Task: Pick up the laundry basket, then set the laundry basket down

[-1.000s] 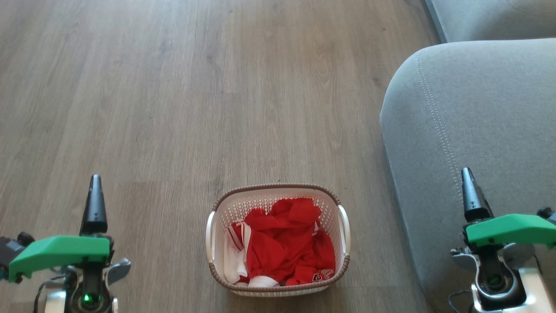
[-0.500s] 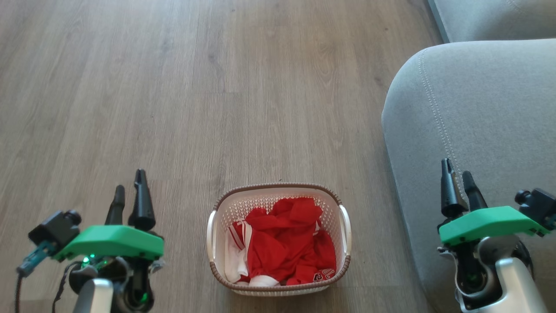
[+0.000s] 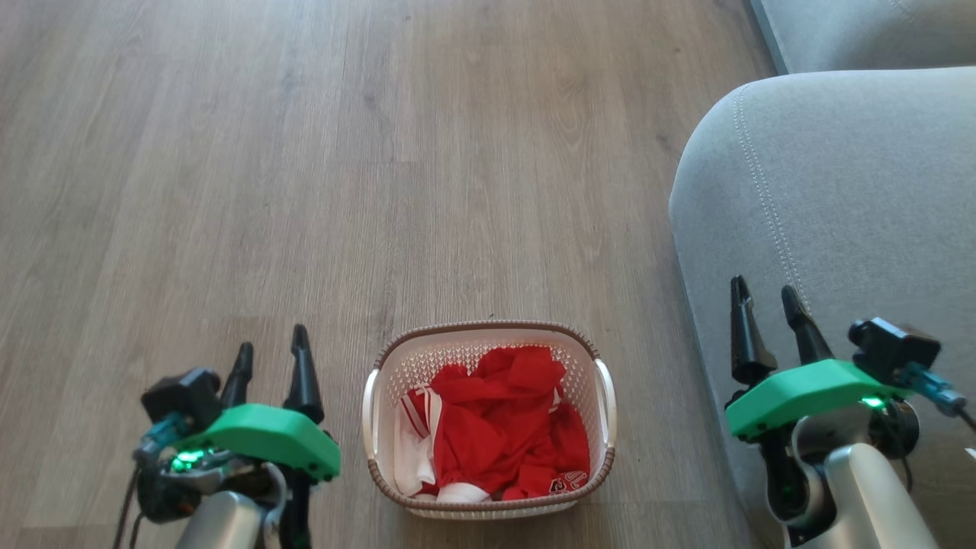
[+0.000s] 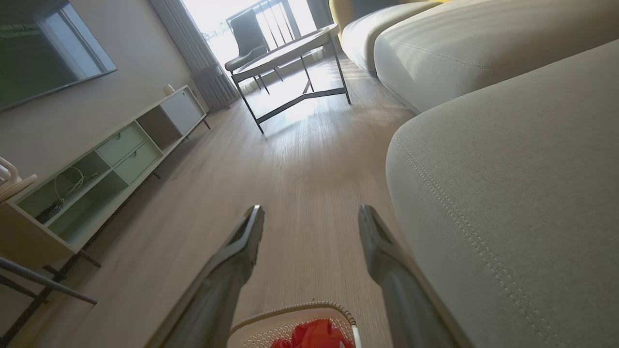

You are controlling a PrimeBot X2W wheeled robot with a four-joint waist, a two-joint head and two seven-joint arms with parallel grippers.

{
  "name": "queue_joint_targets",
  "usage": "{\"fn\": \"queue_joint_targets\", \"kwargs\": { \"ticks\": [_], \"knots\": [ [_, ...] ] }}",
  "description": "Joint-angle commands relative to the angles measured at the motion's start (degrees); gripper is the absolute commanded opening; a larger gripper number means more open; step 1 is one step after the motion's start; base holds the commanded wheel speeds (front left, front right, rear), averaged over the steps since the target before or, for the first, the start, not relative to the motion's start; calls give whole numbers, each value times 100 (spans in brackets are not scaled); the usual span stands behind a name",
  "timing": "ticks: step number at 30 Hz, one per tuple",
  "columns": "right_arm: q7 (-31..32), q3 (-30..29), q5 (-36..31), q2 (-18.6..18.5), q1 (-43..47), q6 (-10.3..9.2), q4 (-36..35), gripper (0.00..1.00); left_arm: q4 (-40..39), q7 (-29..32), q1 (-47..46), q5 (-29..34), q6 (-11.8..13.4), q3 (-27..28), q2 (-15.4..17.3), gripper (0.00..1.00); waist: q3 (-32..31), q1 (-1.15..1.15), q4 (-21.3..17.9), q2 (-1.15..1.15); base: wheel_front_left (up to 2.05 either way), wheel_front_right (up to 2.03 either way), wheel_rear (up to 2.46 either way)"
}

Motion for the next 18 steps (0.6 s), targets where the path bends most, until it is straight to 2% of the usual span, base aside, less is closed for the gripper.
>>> {"fn": "queue_joint_targets", "kwargs": {
  "ticks": [1, 9, 18],
  "knots": [
    [-112, 122, -187, -53, -316, 27, -167, 100, -132, -105, -346, 176, 41, 35, 110, 100, -4, 0, 0, 0, 0, 0, 0],
    [-246, 367, -575, -60, -407, 29, 126, 100, 419, -239, -505, 502, -51, -296, 149, 100, -32, 0, 11, 0, 0, 0, 0],
    [-396, 303, -931, -64, -512, 32, -217, 100, -504, -390, -636, 1330, 612, -360, 214, 100, 5, 0, 41, 0, 0, 0, 0]
  ]
}}
